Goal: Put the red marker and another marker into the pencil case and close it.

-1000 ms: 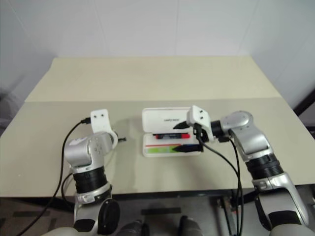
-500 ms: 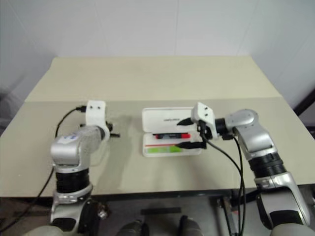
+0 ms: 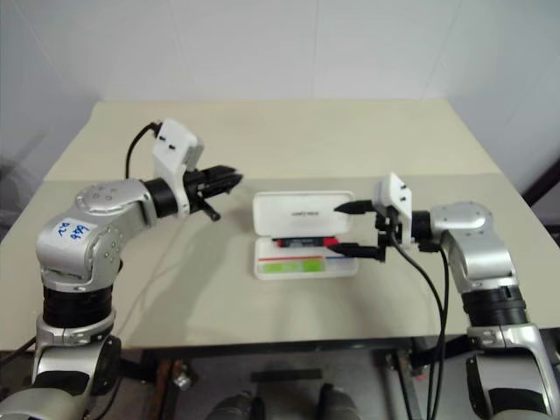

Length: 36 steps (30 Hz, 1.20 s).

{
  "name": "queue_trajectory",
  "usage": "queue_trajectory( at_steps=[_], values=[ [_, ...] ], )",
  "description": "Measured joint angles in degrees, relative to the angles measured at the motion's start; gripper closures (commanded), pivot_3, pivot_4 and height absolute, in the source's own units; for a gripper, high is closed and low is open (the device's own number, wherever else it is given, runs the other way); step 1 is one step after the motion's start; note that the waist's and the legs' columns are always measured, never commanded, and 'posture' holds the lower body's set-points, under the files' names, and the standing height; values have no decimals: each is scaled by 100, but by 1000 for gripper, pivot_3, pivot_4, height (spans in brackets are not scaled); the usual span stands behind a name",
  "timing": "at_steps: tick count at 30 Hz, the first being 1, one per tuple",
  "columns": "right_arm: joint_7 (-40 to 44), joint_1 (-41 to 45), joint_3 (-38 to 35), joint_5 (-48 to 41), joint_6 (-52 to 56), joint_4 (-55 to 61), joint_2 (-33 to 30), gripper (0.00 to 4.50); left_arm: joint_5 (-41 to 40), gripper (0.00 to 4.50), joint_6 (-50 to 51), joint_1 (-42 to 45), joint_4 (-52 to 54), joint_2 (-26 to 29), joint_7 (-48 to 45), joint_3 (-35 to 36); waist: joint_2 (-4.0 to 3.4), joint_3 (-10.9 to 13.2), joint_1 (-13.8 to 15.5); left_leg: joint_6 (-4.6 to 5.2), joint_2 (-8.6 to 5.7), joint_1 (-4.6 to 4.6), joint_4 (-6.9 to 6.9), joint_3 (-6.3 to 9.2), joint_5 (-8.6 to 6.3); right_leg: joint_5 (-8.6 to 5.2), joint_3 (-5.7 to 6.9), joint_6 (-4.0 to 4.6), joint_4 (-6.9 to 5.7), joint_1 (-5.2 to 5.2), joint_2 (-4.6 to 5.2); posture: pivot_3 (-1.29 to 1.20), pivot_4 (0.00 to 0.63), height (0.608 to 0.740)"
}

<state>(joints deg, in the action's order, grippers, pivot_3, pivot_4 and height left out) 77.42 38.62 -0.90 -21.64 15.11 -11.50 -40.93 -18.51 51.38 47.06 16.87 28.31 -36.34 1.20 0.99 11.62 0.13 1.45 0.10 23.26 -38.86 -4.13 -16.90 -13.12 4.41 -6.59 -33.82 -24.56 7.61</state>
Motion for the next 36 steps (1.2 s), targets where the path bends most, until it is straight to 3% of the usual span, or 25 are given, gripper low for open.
queue_trajectory(
  at_steps=[5, 12, 19, 26, 36],
  values=[
    [327, -581, -225, -259, 56, 23, -368, 0, -101, 4134, -1091, 88, -214, 111, -1201, -748, 0, 0, 13, 9, -1, -2, -4, -21, 1, 0, -3, -1, -2, 1, -2, 0, 150, 740],
    [488, -1221, -603, -516, 111, 97, -615, 0, -5, 4134, -1792, 227, -1126, -261, -1816, -1404, -1, 0, 12, 21, 0, -8, -19, -25, 4, 2, -9, -2, -6, 6, 0, 0, 150, 740],
    [150, -1505, -670, -530, 95, 380, -594, 0, 426, 4134, -2322, 581, -2245, -743, -2102, -1994, -1, 0, 71, 25, -3, -7, -22, -17, 6, 10, -13, -5, -6, 5, 1, 0, 150, 740],
    [-309, -1692, -655, -531, 107, 755, -374, 0, 828, 4134, -2343, 1249, -3749, -1660, -1818, -2148, -1, 0, 145, 40, -8, 4, -25, -14, 0, 16, -12, -14, 4, 6, 3, 0, 150, 740],
    [-560, -1911, -654, -558, 117, 918, -338, 0, 1176, 4134, -2354, 1303, -4214, -2037, -2023, -2400, -1, 0, 140, 46, -9, 4, -26, -18, -3, 18, -13, -17, 9, 6, 4, 0, 150, 740]
  ],
)
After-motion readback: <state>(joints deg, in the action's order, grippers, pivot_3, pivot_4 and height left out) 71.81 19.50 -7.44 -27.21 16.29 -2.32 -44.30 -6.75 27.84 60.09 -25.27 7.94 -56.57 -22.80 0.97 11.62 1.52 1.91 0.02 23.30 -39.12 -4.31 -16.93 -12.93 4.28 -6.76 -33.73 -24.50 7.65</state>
